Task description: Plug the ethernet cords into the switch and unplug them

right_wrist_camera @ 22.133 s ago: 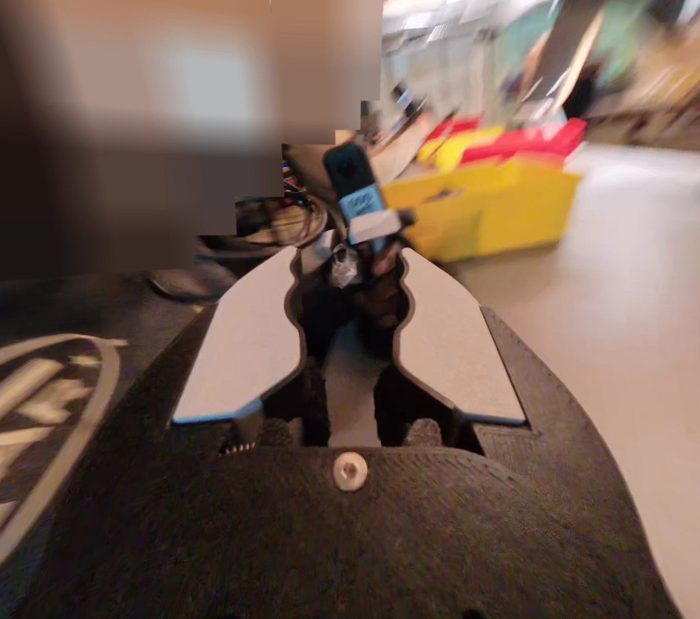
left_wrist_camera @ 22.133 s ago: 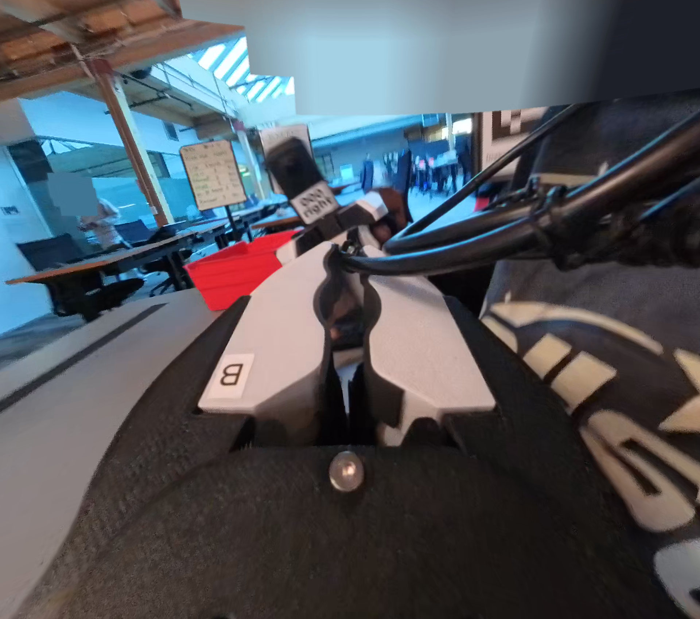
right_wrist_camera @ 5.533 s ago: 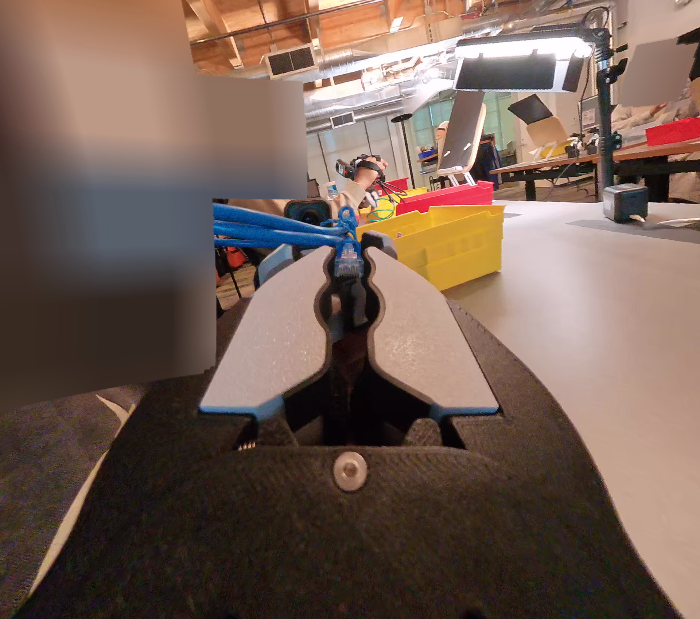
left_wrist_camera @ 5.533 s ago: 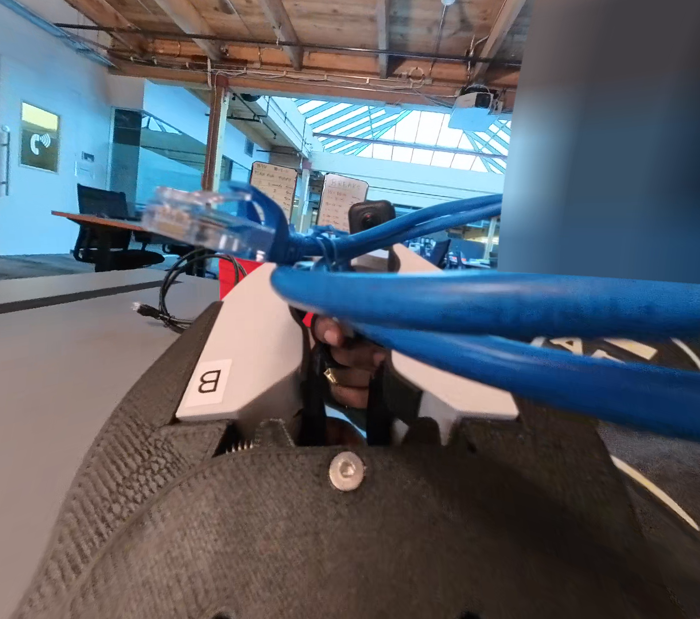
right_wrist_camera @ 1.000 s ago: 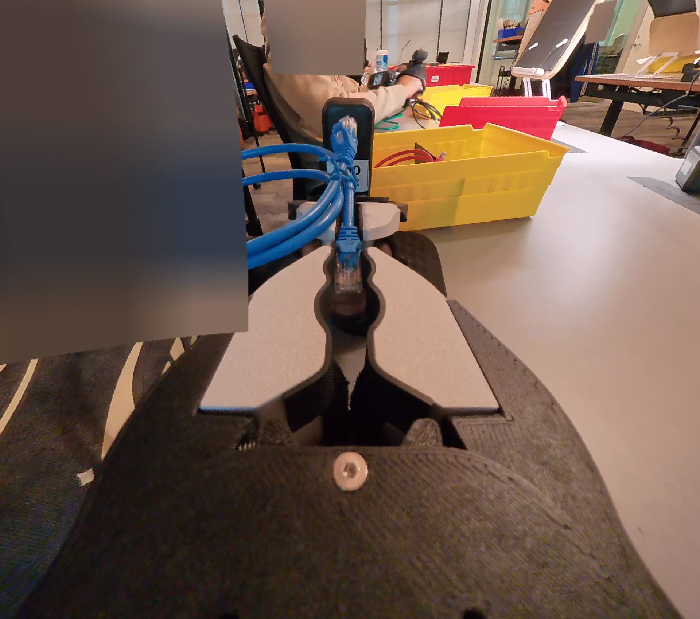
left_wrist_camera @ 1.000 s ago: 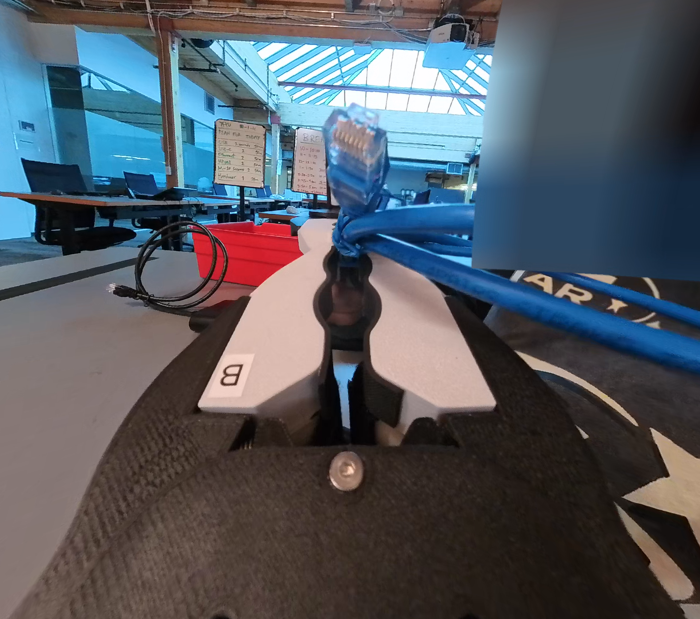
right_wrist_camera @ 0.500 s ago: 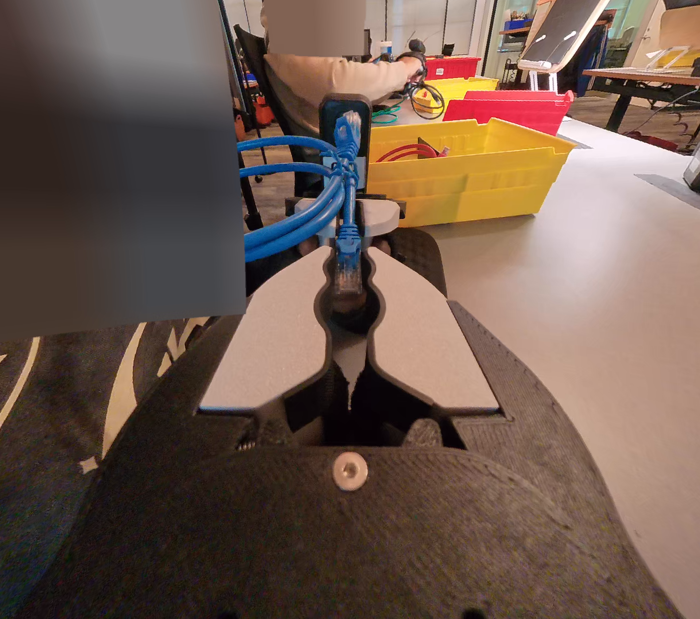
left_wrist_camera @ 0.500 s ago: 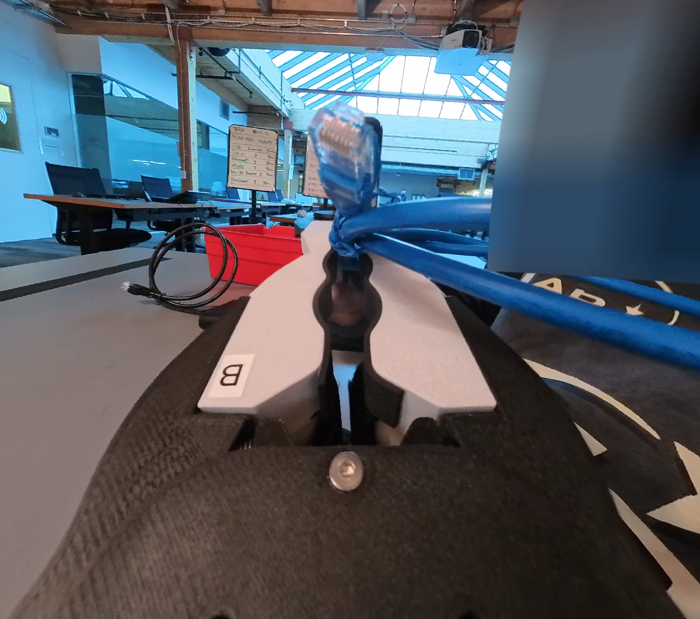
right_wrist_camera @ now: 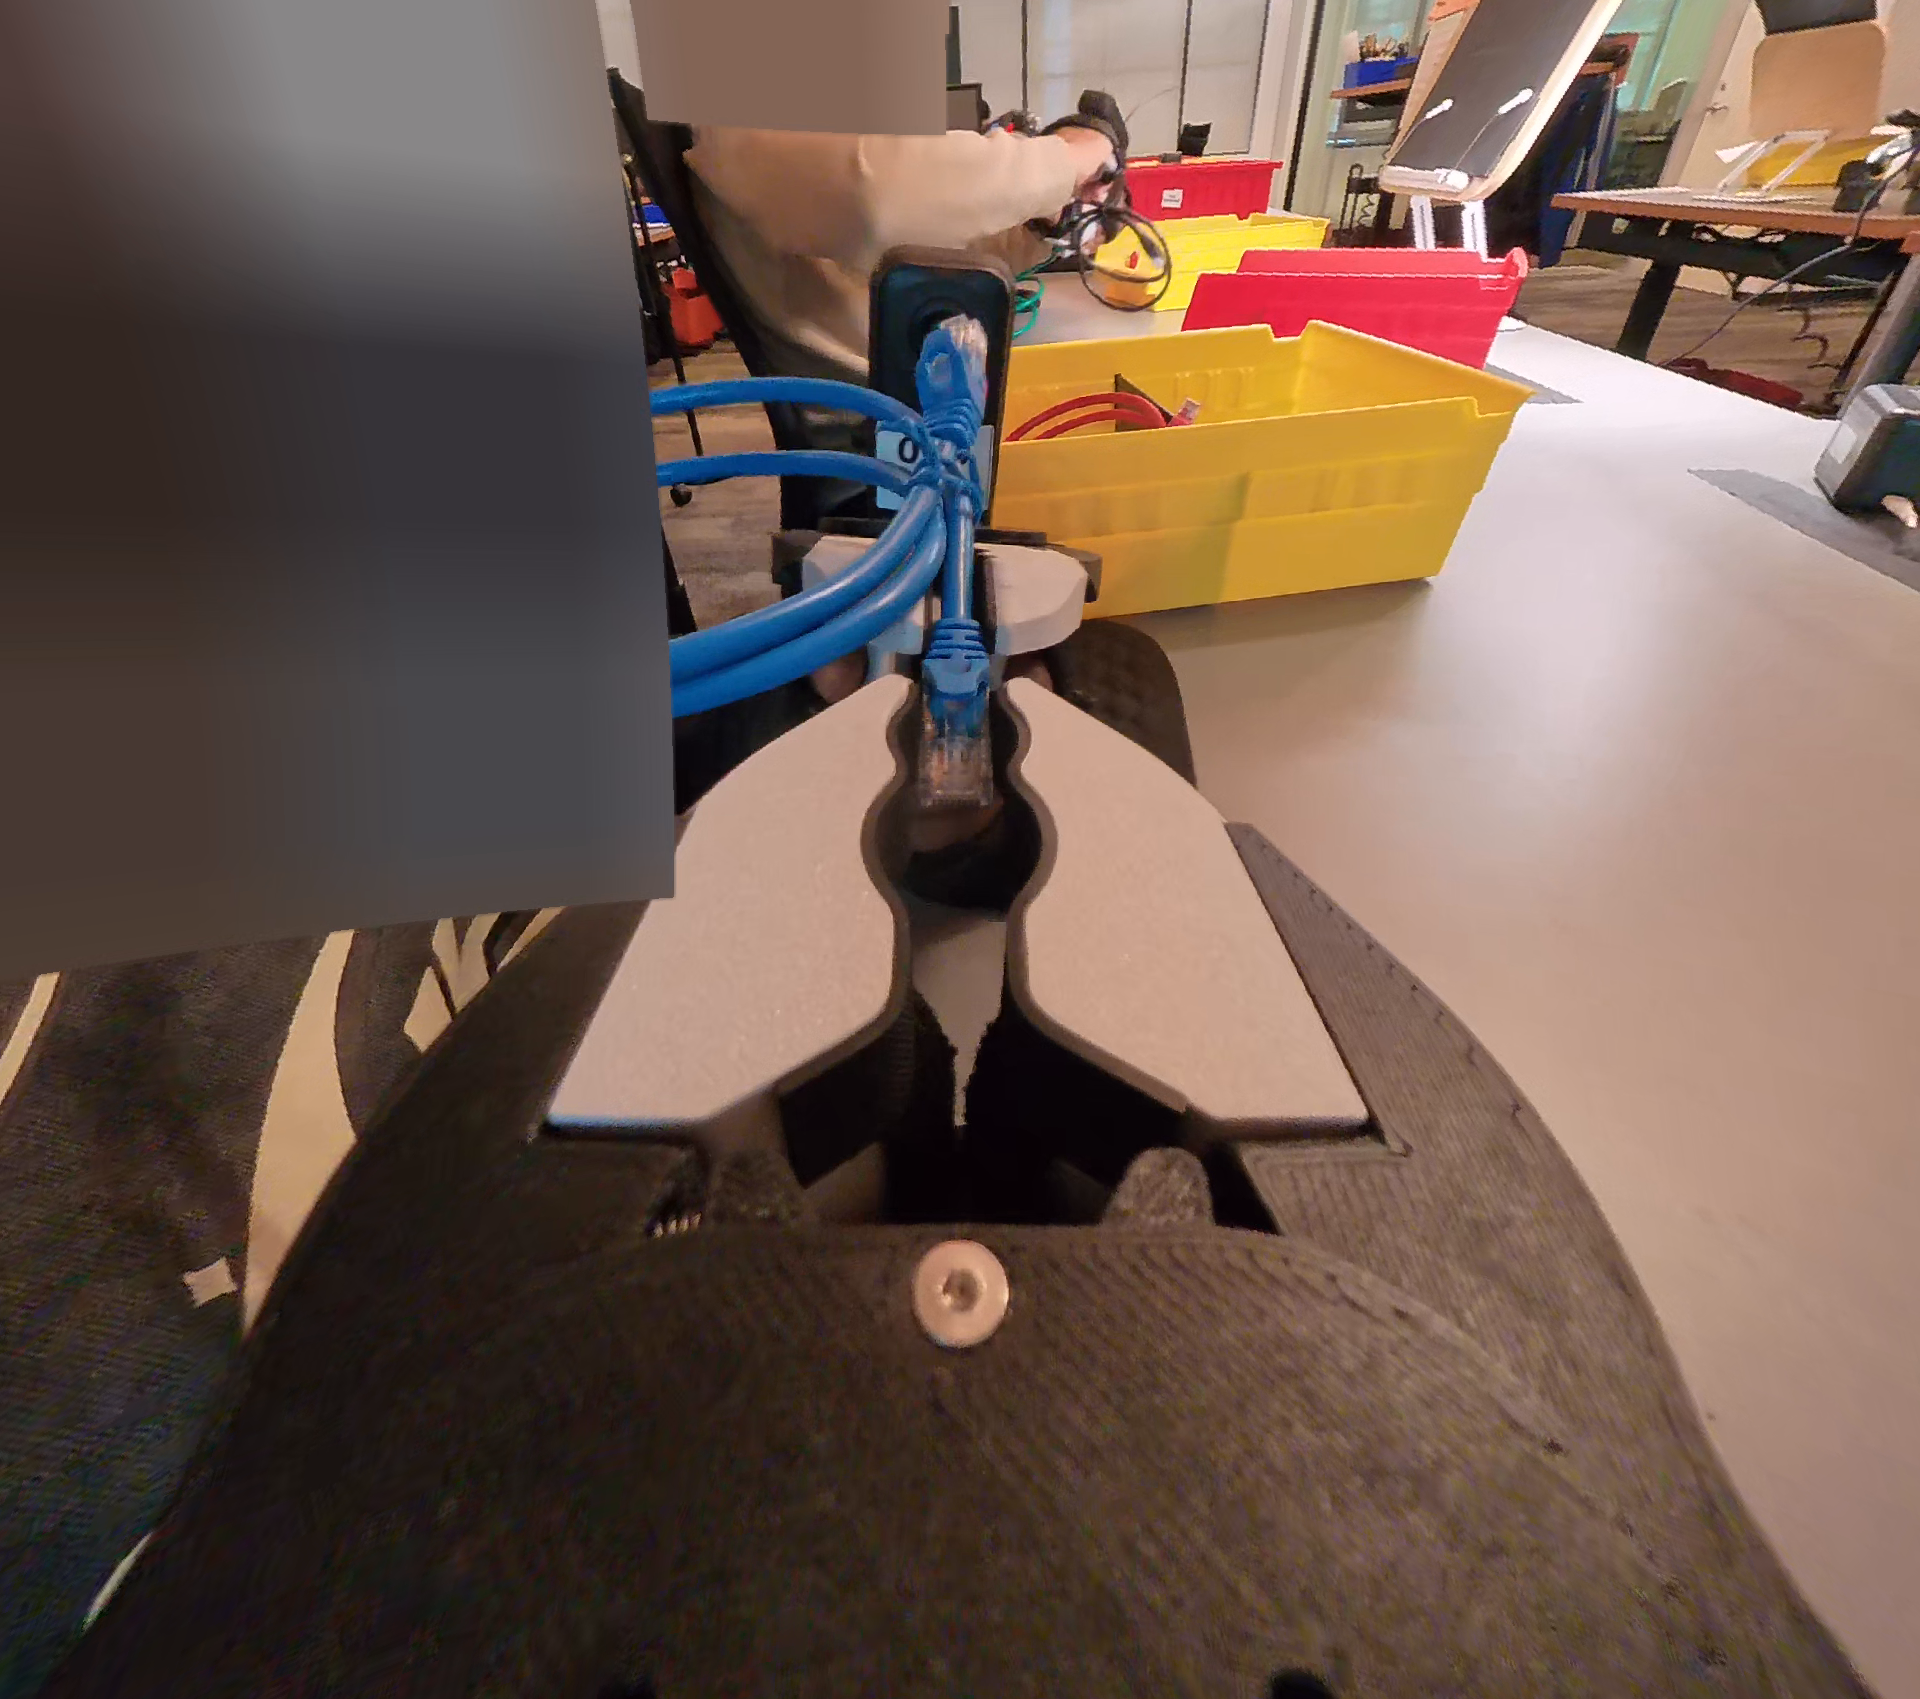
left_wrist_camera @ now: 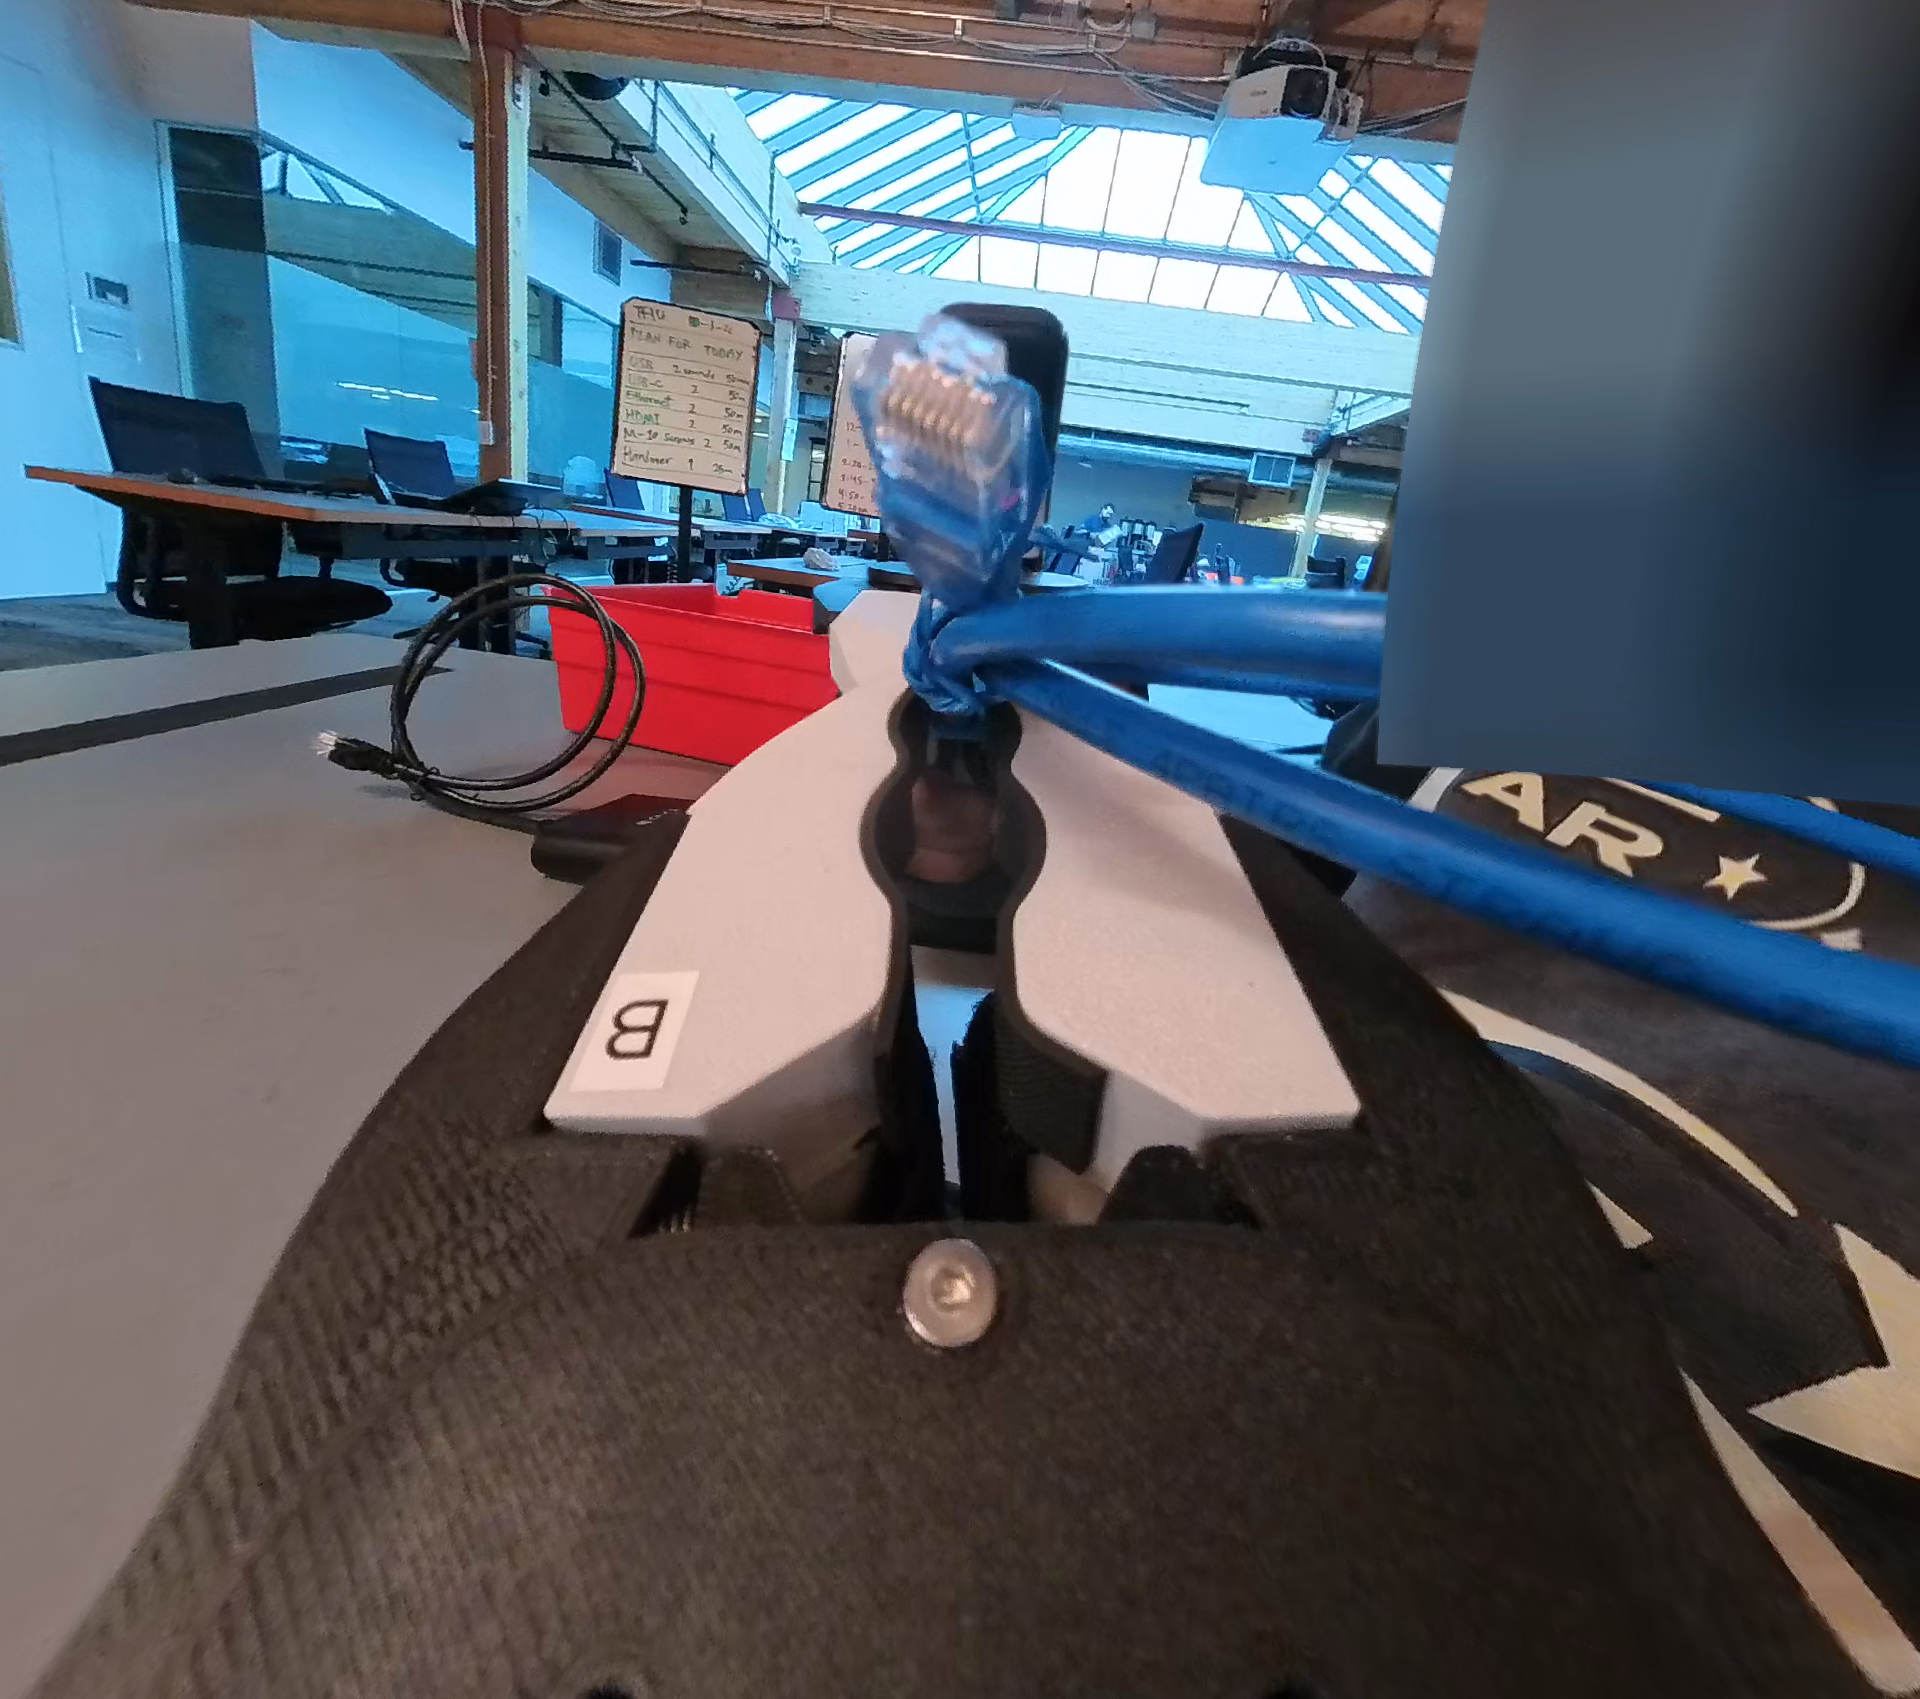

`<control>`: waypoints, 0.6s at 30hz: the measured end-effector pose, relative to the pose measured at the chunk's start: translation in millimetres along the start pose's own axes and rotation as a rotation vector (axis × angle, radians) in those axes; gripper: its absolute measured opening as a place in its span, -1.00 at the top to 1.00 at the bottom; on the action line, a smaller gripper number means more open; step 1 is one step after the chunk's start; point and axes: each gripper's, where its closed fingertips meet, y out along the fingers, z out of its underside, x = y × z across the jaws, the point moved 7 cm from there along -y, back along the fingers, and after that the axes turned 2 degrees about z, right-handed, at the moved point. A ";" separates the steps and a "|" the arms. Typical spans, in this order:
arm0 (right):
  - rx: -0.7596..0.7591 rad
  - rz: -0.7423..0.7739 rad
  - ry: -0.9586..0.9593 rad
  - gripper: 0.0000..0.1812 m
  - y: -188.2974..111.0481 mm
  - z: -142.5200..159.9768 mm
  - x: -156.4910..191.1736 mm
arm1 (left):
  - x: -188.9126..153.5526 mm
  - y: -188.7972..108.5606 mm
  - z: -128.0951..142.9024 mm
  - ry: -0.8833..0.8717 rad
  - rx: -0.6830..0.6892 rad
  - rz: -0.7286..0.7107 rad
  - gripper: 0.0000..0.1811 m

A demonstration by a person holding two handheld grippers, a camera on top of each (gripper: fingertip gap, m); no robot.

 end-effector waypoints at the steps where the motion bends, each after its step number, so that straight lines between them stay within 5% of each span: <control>1: -0.004 0.011 0.000 0.87 0.2 -0.2 -0.6 | 0.9 -0.2 -0.2 -0.006 -0.003 -0.006 0.90; 11: 0.028 0.105 -0.073 0.56 -30.6 -16.2 -10.5 | 16.3 -8.3 -8.2 -0.072 -0.092 -0.097 0.89; 18: 0.289 0.358 0.020 0.23 -81.6 -26.1 -43.6 | 19.7 -16.9 -13.4 -0.073 -0.161 -0.142 0.89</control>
